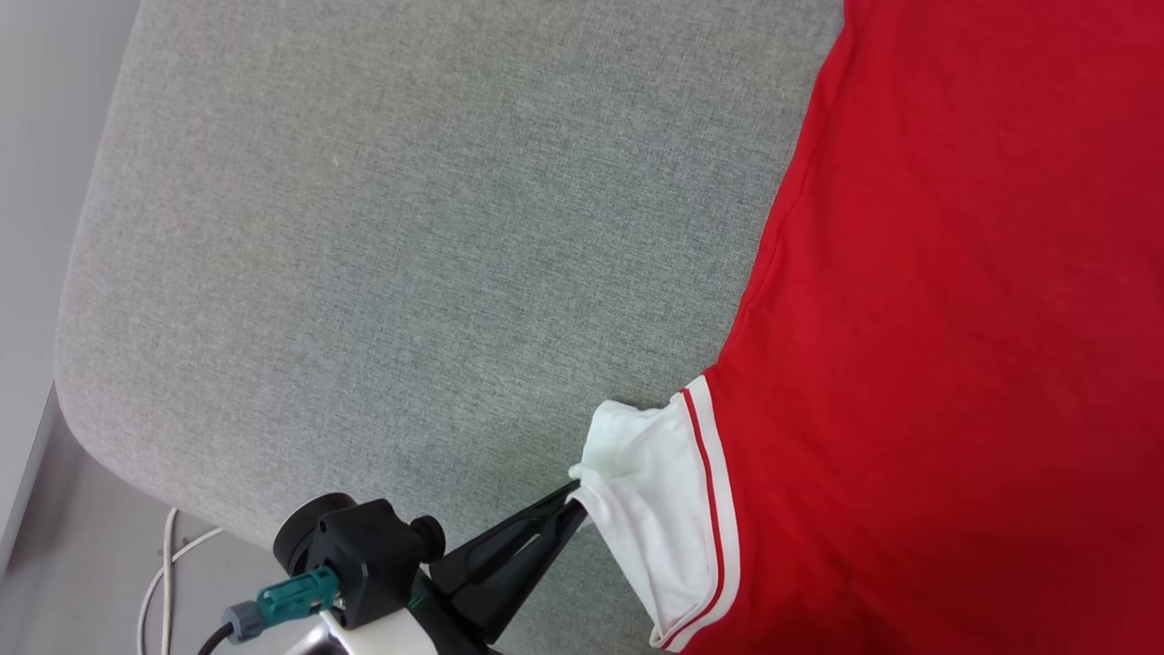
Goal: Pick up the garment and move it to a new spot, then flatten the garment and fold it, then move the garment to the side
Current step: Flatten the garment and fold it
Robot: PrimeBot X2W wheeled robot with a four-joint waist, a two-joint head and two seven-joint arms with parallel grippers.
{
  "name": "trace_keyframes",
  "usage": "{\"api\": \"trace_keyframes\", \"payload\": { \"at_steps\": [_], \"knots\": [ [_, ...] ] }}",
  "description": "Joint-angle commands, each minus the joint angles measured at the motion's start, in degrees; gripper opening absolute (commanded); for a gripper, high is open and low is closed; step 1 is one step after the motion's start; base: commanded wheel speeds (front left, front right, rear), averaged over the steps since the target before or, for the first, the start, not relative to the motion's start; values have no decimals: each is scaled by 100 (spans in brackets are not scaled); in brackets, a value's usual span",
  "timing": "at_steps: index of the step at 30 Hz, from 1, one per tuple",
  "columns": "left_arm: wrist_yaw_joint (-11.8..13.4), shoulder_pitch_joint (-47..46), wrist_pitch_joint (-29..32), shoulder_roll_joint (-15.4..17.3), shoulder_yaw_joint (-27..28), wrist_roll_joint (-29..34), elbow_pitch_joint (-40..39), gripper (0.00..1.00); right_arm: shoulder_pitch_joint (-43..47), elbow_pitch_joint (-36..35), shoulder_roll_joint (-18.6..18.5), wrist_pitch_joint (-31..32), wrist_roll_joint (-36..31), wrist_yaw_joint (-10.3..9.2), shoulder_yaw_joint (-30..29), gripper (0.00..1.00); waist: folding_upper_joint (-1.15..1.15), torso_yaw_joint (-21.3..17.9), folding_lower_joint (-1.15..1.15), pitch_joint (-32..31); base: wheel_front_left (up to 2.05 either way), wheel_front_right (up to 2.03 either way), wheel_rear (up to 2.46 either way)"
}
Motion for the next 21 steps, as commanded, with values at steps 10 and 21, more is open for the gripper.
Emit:
{"api": "trace_keyframes", "payload": {
  "at_steps": [10, 21],
  "knots": [
    [91, -6, -129, 22, 57, 65, 270, 0, 986, 210, 236, -282, 209, -2, 45, 0, 0, -417, -1, -647, 0, 0, 0],
    [259, 411, -295, 137, 269, -261, 629, 0, 2372, -127, 409, -878, 1219, -2, 169, 0, 0, -1216, -1, -1740, 0, 0, 0]
  ]
}}
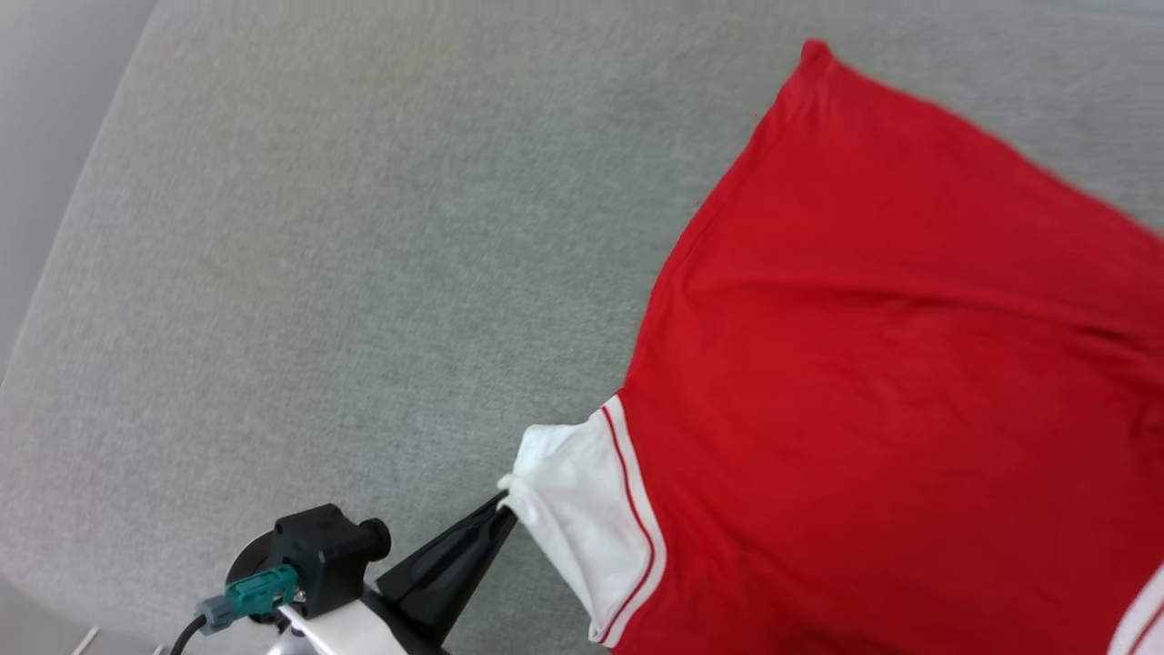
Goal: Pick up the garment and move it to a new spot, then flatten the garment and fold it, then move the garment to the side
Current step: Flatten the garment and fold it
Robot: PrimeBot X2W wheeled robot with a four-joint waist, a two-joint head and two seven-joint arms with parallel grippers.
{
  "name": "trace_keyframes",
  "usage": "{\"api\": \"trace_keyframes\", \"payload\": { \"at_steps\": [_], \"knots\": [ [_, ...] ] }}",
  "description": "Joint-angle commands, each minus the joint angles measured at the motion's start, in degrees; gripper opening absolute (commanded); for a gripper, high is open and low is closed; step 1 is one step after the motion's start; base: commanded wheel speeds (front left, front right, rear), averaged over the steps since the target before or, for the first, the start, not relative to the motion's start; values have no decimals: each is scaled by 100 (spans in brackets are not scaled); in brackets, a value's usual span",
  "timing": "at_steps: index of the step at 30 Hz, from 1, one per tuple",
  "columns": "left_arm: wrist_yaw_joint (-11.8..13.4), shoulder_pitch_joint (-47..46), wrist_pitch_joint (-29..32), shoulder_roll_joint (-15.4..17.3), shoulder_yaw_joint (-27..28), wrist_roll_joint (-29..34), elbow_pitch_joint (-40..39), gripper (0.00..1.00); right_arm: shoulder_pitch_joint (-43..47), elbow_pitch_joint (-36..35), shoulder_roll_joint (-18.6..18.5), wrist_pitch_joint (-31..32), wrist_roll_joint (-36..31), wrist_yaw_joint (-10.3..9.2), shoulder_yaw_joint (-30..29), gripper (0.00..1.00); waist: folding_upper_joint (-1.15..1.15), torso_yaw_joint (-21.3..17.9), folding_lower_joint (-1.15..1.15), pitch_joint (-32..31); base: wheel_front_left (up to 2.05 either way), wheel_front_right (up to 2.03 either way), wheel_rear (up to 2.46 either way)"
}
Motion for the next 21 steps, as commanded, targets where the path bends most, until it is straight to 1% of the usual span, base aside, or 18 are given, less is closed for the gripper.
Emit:
{"api": "trace_keyframes", "payload": {
  "at_steps": [1, 5, 7, 14, 16, 21],
  "knots": [
    [16, 78, -15, 51, 28, -20, 46, 0, 179, -45, 26, -51, 74, -2, 13, 0, 0, -334, 0, -379, 0, 0, 0],
    [59, 243, -71, 74, 75, -140, 180, 0, 841, -317, 49, -313, 388, -2, 196, 0, 0, -537, 0, -722, 0, 0, 0],
    [96, 353, -98, 79, 92, -215, 257, 0, 1171, -531, 201, -453, 520, -2, 248, 0, 0, -649, 0, -890, 0, 0, 0],
    [148, 622, -278, 88, 204, -426, 515, 0, 2187, -1213, 336, -811, 848, -2, 404, 0, 0, -931, 0, -1321, 0, 0, 0],
    [164, 684, -301, 107, 212, -437, 560, 0, 2418, -1423, 446, -835, 902, -2, 398, 0, 0, -991, 0, -1418, 0, 0, 0],
    [194, 786, -369, 105, 227, -483, 585, 0, 3030, -1856, 587, -790, 929, -2, 324, 0, 0, -1076, 0, -1545, 0, 0, 0]
  ]
}}
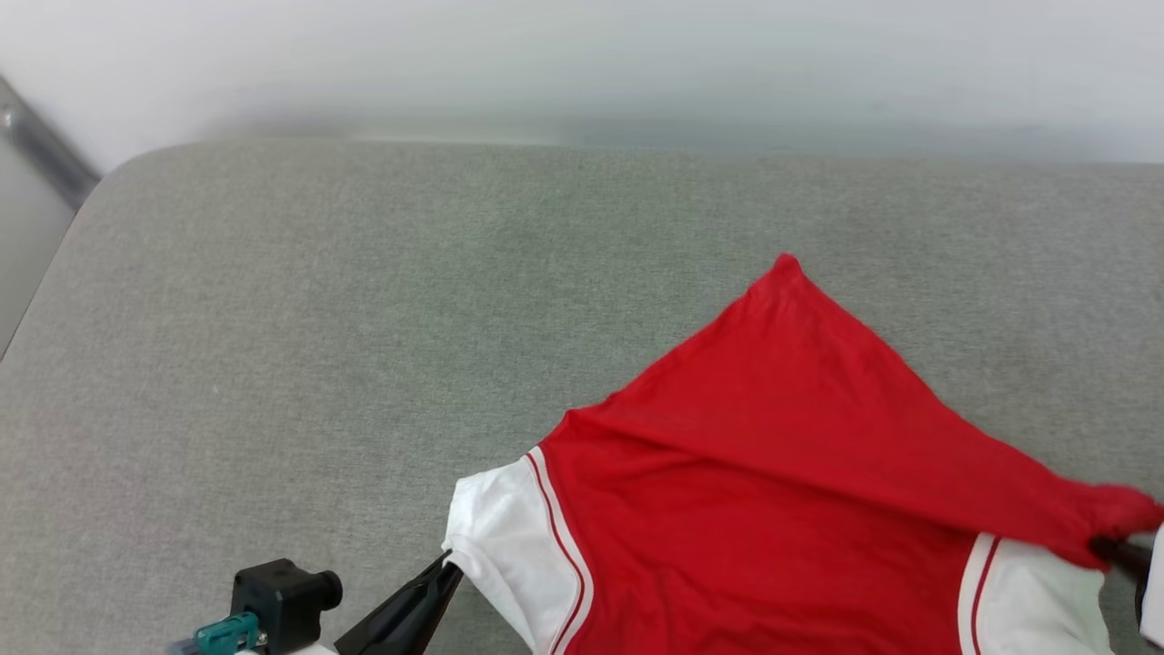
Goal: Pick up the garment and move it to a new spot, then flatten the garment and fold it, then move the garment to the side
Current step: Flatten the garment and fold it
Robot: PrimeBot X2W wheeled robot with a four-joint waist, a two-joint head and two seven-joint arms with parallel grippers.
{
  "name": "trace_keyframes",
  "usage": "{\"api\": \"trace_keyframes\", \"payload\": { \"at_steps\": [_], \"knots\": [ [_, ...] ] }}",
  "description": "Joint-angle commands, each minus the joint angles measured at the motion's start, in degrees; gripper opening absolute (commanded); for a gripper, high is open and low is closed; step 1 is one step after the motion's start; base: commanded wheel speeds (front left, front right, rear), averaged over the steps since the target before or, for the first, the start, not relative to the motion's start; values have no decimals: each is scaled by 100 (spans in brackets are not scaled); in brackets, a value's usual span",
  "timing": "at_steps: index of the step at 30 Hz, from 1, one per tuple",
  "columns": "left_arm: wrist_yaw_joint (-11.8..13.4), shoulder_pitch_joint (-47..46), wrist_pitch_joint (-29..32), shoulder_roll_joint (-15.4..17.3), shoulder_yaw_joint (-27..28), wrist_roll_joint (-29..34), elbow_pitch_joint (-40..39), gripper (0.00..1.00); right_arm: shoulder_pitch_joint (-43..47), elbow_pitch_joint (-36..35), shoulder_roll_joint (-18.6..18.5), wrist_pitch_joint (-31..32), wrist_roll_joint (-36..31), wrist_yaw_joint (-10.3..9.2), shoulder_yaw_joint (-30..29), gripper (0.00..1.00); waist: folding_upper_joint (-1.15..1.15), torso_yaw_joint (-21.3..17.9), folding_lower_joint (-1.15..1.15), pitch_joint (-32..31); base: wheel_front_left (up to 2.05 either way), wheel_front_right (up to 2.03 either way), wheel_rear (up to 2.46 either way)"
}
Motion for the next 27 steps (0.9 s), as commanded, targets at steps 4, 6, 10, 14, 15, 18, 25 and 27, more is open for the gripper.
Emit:
{"api": "trace_keyframes", "payload": {
  "at_steps": [4, 6, 10, 14, 15, 18, 25, 27],
  "knots": [
    [34, 98, -95, 9, 48, -14, 30, 0, 490, -141, 176, -119, 27, -2, -83, 0, 0, -87, 2, -65, 0, 0, 0],
    [44, 97, -130, -26, 36, 5, 46, 0, 693, -135, 216, -160, 47, -2, -75, 0, 0, -102, 2, -82, 0, 0, 0],
    [45, 92, -157, -68, 1, 6, 73, 0, 920, -35, 176, -277, 60, -2, 7, 0, 0, -121, 2, -112, 0, 0, 0],
    [33, 52, -167, -88, -33, 21, 65, 0, 920, -25, 54, -313, 85, -2, 176, 100, 0, -103, 2, -88, 0, 0, 0],
    [26, 31, -167, -92, -41, 25, 53, 0, 852, -60, 22, -325, 112, -2, 212, 100, 0, -91, 2, -67, 0, 0, 0],
    [13, -36, -141, -76, -58, 73, 31, 0, 648, -207, -141, -294, 202, -2, 342, 100, 0, -24, 2, 19, 0, 0, 0],
    [-36, -285, -81, -126, -165, 258, -100, 0, -218, -598, -420, -96, 407, -2, 699, 100, 0, 322, 2, 420, 0, 0, 0],
    [-57, -383, -63, -155, -212, 322, -131, 0, -582, -571, -472, 1, 381, -2, 872, 100, 0, 464, 2, 564, 0, 0, 0]
  ]
}}
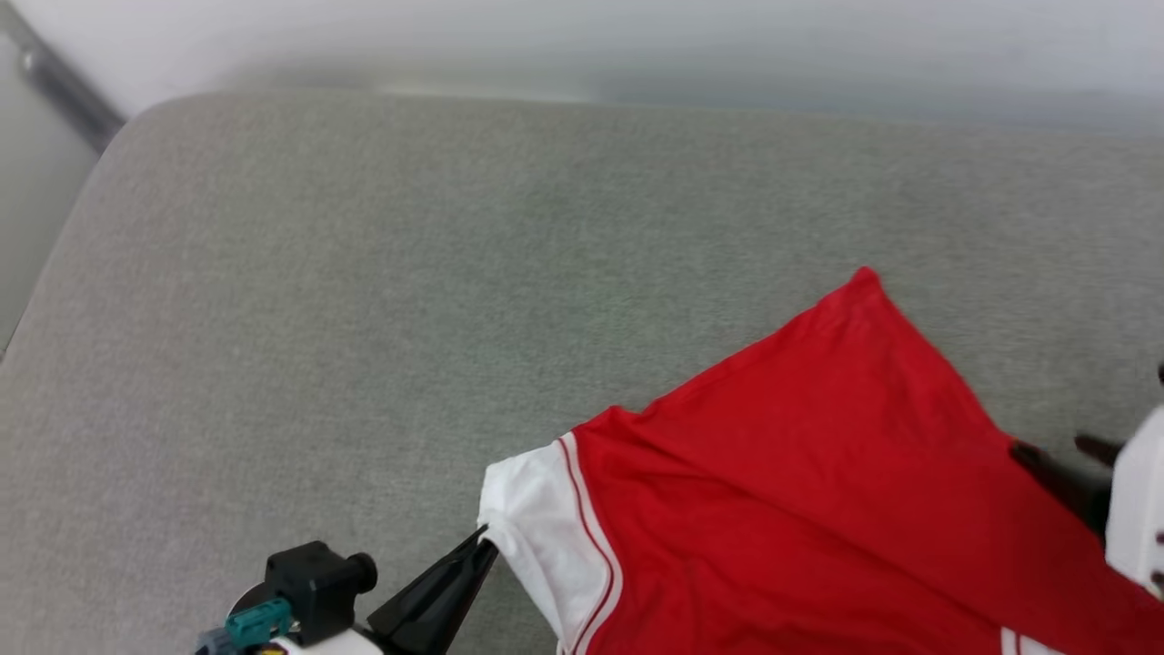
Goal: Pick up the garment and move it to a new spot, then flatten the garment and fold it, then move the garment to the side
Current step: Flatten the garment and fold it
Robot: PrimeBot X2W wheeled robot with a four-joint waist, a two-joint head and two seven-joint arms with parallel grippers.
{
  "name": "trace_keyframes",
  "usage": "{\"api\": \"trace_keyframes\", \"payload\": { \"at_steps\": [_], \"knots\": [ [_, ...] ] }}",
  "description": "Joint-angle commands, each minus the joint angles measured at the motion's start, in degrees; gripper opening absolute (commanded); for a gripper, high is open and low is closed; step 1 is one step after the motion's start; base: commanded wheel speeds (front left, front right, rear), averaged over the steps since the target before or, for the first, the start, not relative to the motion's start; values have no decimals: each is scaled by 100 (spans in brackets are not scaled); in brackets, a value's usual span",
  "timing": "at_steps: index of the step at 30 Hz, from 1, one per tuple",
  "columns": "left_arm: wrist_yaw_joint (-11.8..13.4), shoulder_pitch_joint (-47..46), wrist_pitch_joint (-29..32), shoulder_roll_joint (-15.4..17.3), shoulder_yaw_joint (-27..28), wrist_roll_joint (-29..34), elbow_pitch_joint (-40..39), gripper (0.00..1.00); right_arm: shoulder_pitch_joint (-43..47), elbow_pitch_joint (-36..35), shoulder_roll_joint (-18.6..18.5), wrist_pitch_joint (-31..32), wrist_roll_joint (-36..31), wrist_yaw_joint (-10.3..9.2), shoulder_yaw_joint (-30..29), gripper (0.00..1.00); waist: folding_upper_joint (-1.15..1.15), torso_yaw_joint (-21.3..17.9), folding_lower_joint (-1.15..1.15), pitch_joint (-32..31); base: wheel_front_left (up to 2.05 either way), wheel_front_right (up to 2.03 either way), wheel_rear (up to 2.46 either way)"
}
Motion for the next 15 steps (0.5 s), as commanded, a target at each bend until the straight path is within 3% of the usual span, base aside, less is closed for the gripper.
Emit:
{"api": "trace_keyframes", "payload": {
  "at_steps": [1, 9, 15],
  "knots": [
    [-32, -119, 12, -26, -31, 74, -32, 0, -291, 60, -55, 75, -63, -2, 132, 100, 0, 263, 0, 257, 0, 0, 0],
    [-139, -471, 57, -241, -231, 246, -104, 0, -1742, 1020, -84, 284, -453, -2, 595, 100, 0, 925, 0, 817, 0, 0, 0],
    [-193, -591, 19, -379, -318, 302, -69, 0, -2311, 1746, -236, 284, -744, -2, 808, 100, 0, 1271, 0, 1056, 0, 0, 0]
  ]
}}
